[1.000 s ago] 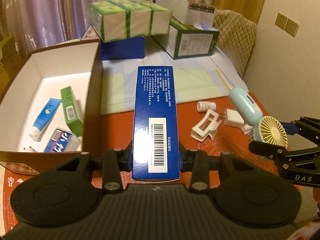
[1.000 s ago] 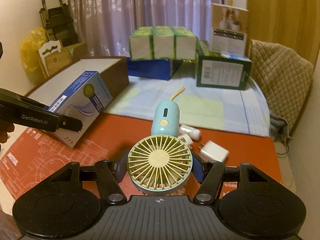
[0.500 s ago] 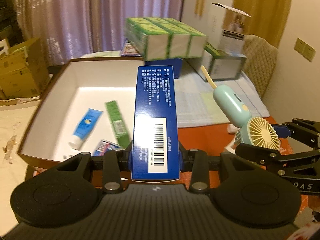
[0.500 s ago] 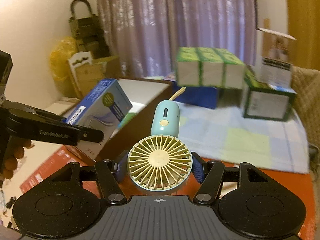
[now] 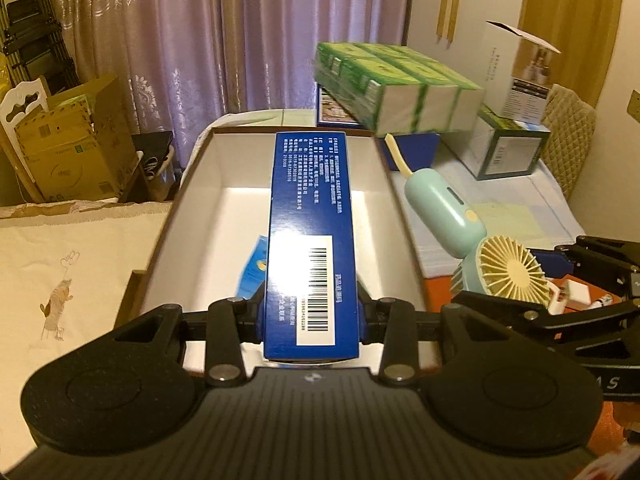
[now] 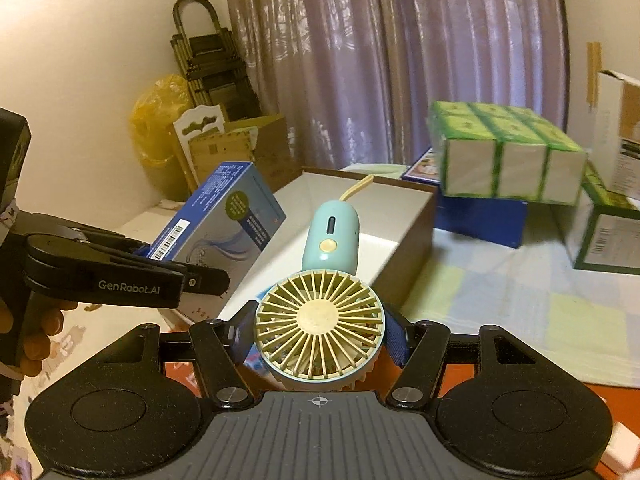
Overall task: Organize rigid objects
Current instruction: 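Carry the blue box with the left tool while the right tool carries the fan to the shoebox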
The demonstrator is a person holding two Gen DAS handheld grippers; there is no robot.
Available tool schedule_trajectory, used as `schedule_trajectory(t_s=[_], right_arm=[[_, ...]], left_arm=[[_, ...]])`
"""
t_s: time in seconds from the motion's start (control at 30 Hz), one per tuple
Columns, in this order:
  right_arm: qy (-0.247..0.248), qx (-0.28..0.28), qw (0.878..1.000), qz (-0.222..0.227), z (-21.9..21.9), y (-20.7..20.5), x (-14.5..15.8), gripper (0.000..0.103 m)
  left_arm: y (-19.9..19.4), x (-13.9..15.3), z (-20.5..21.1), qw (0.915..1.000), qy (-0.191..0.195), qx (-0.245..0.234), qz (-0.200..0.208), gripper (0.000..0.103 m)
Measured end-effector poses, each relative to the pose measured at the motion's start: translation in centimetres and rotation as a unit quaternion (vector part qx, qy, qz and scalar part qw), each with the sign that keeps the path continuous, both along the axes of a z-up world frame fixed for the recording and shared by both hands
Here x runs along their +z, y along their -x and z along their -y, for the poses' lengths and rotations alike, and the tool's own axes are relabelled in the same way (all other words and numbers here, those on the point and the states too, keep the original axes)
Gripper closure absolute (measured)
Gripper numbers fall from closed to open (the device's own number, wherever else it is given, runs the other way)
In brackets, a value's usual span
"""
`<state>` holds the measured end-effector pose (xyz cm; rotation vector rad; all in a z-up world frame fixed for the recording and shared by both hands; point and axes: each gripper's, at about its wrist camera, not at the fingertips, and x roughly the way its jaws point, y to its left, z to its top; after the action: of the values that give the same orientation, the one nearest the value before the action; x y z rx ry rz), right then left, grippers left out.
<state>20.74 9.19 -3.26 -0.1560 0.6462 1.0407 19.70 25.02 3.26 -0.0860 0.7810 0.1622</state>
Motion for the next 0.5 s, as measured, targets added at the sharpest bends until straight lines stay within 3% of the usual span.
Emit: schedule_trajectory(t_s=[0.5], right_arm=[[0.042,-0.03,0.999,-0.007,-8.9,-4.9,-2.7,0.043]], left_arm=[[-8.7,-3.5,-6.6,0.9983,-0.011,-0.019,-0.053,0.069]])
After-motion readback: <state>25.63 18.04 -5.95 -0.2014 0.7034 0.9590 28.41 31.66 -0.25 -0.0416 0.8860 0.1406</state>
